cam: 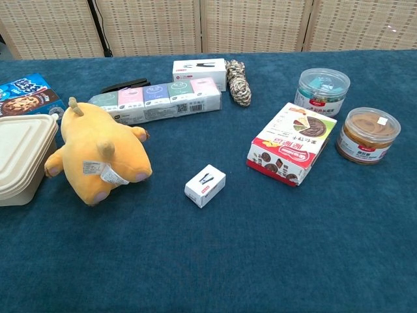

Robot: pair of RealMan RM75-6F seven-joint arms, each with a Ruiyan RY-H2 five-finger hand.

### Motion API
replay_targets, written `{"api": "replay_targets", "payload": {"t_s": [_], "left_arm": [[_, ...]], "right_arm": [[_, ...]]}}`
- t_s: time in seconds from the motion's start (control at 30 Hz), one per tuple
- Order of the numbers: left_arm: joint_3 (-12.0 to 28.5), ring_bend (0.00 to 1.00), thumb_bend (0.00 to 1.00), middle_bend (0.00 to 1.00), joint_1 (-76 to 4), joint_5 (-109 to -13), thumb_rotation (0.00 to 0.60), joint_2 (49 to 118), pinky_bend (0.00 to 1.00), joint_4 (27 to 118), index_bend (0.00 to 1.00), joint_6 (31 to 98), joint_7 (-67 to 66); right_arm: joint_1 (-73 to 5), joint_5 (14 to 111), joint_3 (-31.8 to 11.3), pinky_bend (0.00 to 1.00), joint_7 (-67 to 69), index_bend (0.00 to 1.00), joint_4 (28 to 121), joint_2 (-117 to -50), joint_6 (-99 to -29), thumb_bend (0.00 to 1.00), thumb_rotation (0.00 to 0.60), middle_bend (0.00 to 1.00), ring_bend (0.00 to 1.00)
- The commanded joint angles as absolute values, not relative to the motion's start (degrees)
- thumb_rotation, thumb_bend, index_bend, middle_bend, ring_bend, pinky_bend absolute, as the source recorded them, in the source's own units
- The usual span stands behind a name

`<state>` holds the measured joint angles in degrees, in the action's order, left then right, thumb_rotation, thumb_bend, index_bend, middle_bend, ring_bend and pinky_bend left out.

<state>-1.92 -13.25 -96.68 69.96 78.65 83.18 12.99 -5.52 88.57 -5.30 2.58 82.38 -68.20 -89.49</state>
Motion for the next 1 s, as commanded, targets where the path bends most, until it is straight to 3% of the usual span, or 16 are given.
{"api": "replay_targets", "payload": {"t_s": [0.03, 0.17, 0.27, 0.53, 0.77, 1.0], "left_arm": [[-2.6, 0.0, 0.0, 0.0, -15.3, -99.4, 0.278, 69.9, 0.0, 80.4, 0.0, 82.3, 16.8], [-1.6, 0.0, 0.0, 0.0, -18.4, -104.8, 0.125, 73.1, 0.0, 79.2, 0.0, 84.4, 16.6], [-1.0, 0.0, 0.0, 0.0, -21.0, -107.5, 0.08, 75.9, 0.0, 77.8, 0.0, 84.5, 16.6], [0.9, 0.0, 0.0, 0.0, -30.9, -109.1, 0.059, 85.7, 0.0, 74.6, 0.0, 73.3, 10.5], [0.5, 0.0, 0.0, 0.0, -35.9, -109.0, 0.055, 94.2, 0.0, 67.8, 0.0, 69.4, 11.8], [-1.1, 0.0, 0.0, 0.0, -36.9, -107.2, 0.058, 97.7, 0.0, 63.7, 0.0, 68.5, 12.5]], "right_arm": [[-5.6, 88.4, -5.3, 0.0, 2.4, 0.0, 82.3, -68.3, -89.3, 0.0, 0.6, 0.0, 0.0], [-5.8, 88.2, -5.3, 0.0, 2.2, 0.0, 82.1, -68.5, -88.8, 0.0, 0.6, 0.0, 0.0], [-5.9, 88.0, -5.5, 0.0, 2.0, 0.0, 82.0, -68.6, -88.6, 0.0, 0.6, 0.0, 0.0], [-6.0, 86.5, -6.0, 0.0, 2.6, 0.0, 81.1, -68.7, -87.7, 0.0, 0.6, 0.0, 0.0], [-6.1, 85.0, -6.5, 0.0, 3.8, 0.0, 80.4, -68.6, -86.7, 0.0, 0.6, 0.0, 0.0], [-5.9, 83.8, -6.9, 0.0, 4.8, 0.0, 79.8, -68.4, -86.2, 0.0, 0.6, 0.0, 0.0]]}}
